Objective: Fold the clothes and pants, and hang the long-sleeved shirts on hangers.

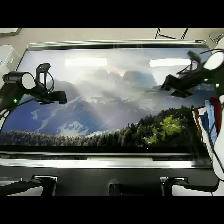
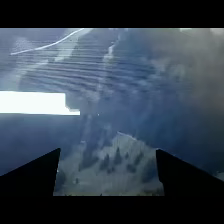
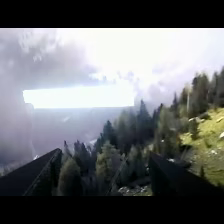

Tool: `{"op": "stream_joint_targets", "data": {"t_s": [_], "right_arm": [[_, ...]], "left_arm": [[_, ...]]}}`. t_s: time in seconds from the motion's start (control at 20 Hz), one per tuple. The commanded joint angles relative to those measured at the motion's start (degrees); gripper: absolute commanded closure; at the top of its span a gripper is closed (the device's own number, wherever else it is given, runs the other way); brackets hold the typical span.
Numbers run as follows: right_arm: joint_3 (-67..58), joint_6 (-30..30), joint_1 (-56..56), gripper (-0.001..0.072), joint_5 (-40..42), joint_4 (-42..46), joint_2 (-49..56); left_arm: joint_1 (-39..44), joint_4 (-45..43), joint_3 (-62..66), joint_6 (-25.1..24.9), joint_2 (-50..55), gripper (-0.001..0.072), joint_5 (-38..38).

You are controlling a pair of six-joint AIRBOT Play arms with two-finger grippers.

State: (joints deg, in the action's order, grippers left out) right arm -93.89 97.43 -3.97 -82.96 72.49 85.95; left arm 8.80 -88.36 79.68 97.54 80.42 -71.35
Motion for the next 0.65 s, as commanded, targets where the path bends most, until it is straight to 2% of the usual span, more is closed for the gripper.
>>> {"op": "stream_joint_targets", "data": {"t_s": [0.0,0.6], "right_arm": [[0.8,0.7,2.9,0.0106,-2.1,1.7,1.1],[0.8,0.7,2.9,0.0106,-2.1,1.7,1.1]], "left_arm": [[0.2,0.7,-2.1,-0.2,-1.4,0.0002,2.0],[0.3,0.8,-2.1,-0.2,-0.7,0.0002,2.0]]}}
